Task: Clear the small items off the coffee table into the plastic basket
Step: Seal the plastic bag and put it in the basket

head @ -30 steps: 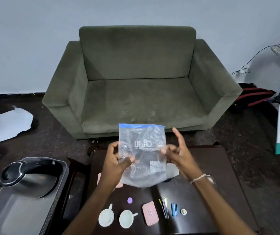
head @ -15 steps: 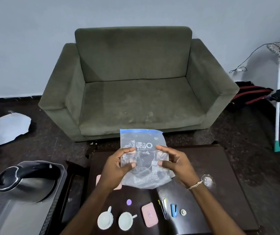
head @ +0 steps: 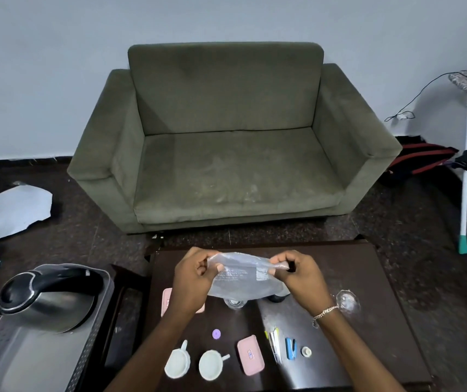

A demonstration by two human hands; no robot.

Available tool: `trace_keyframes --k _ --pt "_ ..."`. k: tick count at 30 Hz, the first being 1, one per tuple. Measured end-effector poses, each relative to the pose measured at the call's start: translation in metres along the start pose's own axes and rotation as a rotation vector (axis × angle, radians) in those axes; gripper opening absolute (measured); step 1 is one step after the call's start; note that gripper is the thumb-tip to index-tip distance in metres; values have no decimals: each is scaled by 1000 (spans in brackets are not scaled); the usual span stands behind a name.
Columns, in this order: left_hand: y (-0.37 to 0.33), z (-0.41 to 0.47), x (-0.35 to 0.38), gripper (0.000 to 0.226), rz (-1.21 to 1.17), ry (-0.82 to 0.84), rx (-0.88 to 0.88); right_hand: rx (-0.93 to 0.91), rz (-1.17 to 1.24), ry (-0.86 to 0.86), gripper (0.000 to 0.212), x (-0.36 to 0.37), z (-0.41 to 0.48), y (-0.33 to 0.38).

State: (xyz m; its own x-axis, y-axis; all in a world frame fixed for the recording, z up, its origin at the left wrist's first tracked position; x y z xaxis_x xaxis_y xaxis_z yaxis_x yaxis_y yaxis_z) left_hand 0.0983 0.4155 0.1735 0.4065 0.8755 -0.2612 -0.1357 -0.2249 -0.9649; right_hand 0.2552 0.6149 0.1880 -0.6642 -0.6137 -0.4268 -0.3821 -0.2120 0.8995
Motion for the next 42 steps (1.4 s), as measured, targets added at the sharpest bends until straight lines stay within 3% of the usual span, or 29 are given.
trace_keyframes --k 4,8,11,17,20,21,24,25,28,33,42 --pt "-7 0 2 7 -67 80 11 135 325 127 41 0 -4 5" --pt "-8 -2 2 4 -20 72 26 74 102 55 7 -4 -3 5" --pt "-12 -3 -1 9 54 -5 92 -6 2 -2 14 -7 -6 7" --pt "-19 -18 6 26 25 -124 154 -155 118 -11 35 2 -18 21" --pt "-25 -20 9 56 -14 -23 166 -168 129 -72 27 8 -18 22" --pt "-25 -19 9 54 -25 51 155 -158 132 -93 22 8 -16 21" --pt "-19 -18 11 18 -32 243 82 -158 157 -119 17 8 -14 20" --pt "-17 -18 10 12 -31 277 54 -180 169 -94 23 9 -14 21" --pt "-12 -17 1 23 -7 286 25 -222 256 148 41 16 -13 24" --pt "-9 -17 -18 34 -46 263 12 -73 206 504 28 34 -15 19" --pt "13 -25 -71 60 70 348 54 -131 103 631 51 84 -17 34"
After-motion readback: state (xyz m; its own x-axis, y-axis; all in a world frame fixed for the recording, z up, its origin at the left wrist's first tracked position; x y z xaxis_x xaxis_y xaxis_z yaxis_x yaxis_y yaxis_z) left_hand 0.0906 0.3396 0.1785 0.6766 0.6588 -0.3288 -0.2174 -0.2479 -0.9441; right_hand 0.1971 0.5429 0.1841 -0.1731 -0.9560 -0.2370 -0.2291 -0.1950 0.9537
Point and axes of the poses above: each hand's wrist, its own z-axis towards the middle knuckle, its own x-axis out of the palm, y = z × x, the point moved 4 cm from there along z, towards the middle knuckle, and after that the axes turned 8 degrees about -y, right-handed, at the moved point
